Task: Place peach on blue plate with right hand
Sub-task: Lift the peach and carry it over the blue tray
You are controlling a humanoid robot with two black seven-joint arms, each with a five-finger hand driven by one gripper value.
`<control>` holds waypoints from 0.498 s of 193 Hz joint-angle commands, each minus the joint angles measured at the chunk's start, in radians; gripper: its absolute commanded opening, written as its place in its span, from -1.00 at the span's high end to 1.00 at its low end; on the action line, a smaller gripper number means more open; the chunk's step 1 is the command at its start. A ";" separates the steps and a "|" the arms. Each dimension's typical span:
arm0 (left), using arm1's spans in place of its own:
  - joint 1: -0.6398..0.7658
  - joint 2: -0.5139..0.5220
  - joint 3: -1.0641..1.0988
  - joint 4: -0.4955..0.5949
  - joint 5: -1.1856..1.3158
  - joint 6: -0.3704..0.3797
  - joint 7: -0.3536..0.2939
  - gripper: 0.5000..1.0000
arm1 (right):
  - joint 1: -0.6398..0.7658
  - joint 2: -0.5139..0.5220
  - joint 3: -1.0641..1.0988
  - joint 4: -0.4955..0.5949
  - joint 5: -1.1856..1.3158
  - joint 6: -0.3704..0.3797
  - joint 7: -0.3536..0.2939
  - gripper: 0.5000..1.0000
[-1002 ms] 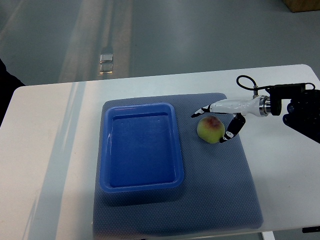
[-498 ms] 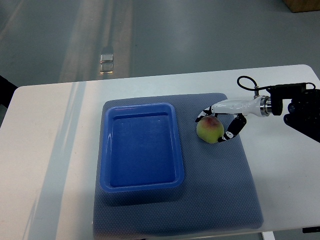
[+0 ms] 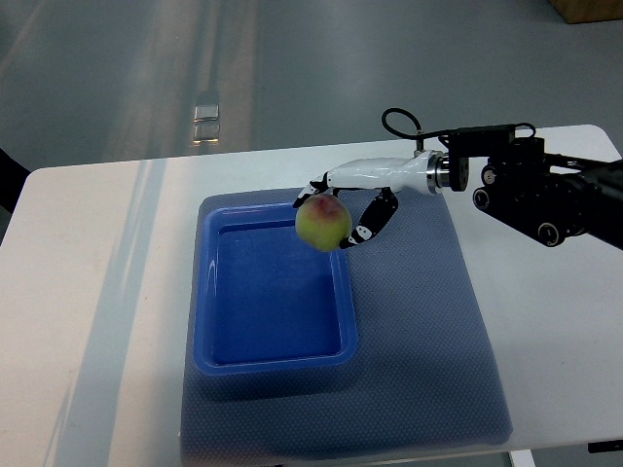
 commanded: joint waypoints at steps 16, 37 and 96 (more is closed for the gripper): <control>0.001 0.000 0.002 0.001 0.000 0.004 0.000 -1.00 | 0.011 0.176 -0.007 -0.110 -0.004 -0.008 -0.002 0.26; 0.001 0.000 0.002 0.000 0.000 0.004 0.000 -1.00 | 0.005 0.209 -0.019 -0.170 -0.020 -0.009 -0.008 -0.06; 0.001 0.000 0.002 0.000 0.000 0.004 0.000 -1.00 | -0.018 0.209 -0.061 -0.188 -0.024 -0.011 -0.035 -0.73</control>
